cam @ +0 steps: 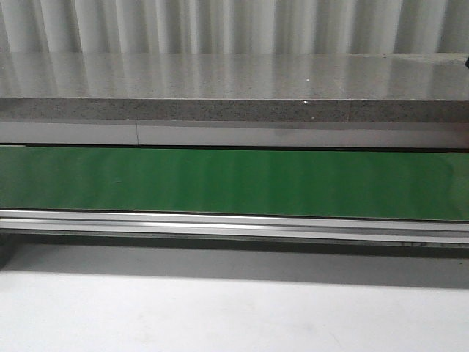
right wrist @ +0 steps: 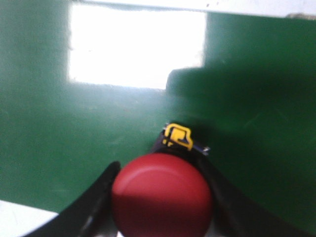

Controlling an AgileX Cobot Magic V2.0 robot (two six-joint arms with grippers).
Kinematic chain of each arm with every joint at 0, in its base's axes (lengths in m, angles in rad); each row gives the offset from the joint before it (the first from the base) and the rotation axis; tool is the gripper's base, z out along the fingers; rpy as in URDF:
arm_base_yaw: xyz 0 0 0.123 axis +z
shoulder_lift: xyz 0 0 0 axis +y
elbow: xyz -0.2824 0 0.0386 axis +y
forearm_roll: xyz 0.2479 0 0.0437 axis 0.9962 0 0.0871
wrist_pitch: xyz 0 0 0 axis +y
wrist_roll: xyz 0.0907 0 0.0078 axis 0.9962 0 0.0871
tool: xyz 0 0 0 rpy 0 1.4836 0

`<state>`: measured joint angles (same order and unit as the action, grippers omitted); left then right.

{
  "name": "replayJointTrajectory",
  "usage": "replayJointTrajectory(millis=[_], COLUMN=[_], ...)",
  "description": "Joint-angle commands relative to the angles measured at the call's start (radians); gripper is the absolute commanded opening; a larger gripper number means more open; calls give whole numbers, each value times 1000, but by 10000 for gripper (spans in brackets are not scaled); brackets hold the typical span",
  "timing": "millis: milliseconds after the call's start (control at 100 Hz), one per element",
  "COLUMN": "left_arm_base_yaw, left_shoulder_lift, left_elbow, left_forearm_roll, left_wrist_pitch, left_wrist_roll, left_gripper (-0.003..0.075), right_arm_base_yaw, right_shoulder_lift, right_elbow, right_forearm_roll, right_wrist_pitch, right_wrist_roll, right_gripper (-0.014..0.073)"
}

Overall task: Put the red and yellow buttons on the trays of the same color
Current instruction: 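Grasp the red button at the belt's far end with the right gripper, then lower the red button into the red tray and open the right gripper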

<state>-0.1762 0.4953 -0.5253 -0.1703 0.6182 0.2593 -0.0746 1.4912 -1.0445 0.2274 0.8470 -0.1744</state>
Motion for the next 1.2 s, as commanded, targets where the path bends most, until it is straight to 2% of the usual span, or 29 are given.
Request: replayJointTrajectory(millis=[0,50,200,510,750,960,1190], left_arm_base_yaw=[-8,-8,-8,-8,-8,-8,-8], left_shoulder_lift=[7,7,7,7,7,7,7], left_elbow=[-28,-28,-28,-28,-28,-28,-28], left_forearm_roll=[-16,-16,-16,-16,-16,-16,-16], left_wrist_pitch=[-69,-69,-69,-69,-69,-69,-69], left_wrist_roll=[-2,-2,-2,-2,-2,-2,-2], left_gripper=[-20,-20,-20,-20,-20,-20,-20], right_arm_base_yaw=[-1,-2,-35,-275,-475,-586,-652], right_shoulder_lift=[-23,-24,-24,-24,-24,-17,45], right_elbow=[-29,-32,-61,-149,-155,-155,-155], right_forearm_roll=[17,17,10,-17,-17,-17,-15], right_wrist_pitch=[-43,-54,-50,-65,-113,-178,-251], right_wrist_roll=[-17,-17,-5,102,174,193,240], right_gripper=[144,98,92,92,92,92,92])
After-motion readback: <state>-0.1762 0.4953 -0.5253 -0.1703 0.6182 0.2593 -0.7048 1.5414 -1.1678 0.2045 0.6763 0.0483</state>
